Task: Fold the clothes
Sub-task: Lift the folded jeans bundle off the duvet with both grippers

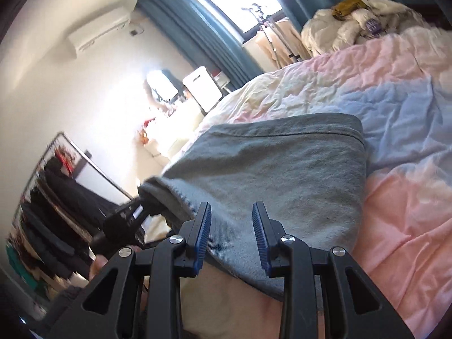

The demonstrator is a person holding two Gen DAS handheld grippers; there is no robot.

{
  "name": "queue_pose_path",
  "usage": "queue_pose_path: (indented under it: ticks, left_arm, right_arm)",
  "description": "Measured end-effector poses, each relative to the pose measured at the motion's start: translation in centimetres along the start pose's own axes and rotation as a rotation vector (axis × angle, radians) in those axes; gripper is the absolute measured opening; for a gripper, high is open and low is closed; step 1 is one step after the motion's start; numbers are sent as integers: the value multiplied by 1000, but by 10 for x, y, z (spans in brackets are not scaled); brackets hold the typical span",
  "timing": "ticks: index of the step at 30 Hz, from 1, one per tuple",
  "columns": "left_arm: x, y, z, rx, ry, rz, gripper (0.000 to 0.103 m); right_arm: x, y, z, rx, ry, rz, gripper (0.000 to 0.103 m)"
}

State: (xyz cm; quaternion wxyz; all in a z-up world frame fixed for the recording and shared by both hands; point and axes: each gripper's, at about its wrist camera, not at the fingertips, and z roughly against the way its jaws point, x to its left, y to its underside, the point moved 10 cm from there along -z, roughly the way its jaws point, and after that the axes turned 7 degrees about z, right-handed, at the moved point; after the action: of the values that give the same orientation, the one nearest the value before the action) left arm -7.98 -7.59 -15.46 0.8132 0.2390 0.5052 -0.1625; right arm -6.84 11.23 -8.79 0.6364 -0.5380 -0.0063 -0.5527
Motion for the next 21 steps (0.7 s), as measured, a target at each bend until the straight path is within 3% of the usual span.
queue_pose_path:
  ticks: [3,6,16,21]
  left_arm:
    - [14,-1,-3,-5,5,92,41]
    - [7,4,-9,-16,-5,70,42]
    - [-15,17,-43,6,17,48,42]
    - [-22,25,-59,15,11,29,42]
  right_arm:
    - [-35,-11,9,-41,40,-124,30]
    - [-65,-18,12,-54,89,-202,30]
    - [-121,-14,-32,53,180,-239,31]
    - [-123,-14,-51,83,161,-210,50]
